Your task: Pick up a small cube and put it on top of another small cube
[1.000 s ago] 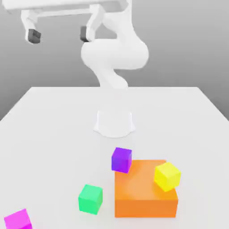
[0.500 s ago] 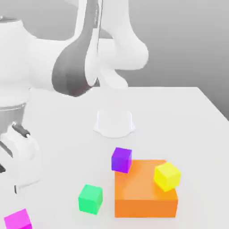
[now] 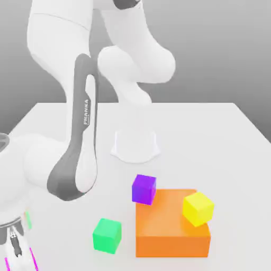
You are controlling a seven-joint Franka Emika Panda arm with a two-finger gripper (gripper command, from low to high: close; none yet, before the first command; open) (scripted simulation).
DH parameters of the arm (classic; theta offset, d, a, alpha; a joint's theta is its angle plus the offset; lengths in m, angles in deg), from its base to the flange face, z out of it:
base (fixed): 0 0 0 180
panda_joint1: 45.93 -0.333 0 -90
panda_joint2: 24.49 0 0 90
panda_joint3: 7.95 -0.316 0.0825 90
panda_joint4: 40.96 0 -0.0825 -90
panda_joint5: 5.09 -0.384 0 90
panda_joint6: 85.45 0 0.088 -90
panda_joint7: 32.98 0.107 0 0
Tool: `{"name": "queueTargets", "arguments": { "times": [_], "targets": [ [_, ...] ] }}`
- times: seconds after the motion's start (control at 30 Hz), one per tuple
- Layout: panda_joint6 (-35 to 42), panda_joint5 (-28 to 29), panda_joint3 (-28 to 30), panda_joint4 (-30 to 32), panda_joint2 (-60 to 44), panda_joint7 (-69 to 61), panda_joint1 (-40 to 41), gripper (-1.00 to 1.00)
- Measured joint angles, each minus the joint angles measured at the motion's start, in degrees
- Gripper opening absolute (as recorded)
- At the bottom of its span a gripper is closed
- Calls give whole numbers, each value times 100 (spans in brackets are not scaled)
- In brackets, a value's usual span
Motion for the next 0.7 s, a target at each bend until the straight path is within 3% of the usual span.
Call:
{"name": "queueTargets", "arguments": {
  "times": [0.23, 0.47, 0.7],
  "targets": [
    [788, -103, -139, 432, 1284, 610, -361, -100],
    [1196, -390, -770, 1179, 2596, 2313, -1240, -100],
    [1509, -203, -1312, 1960, 3692, 4393, -2221, -100]
  ]
}}
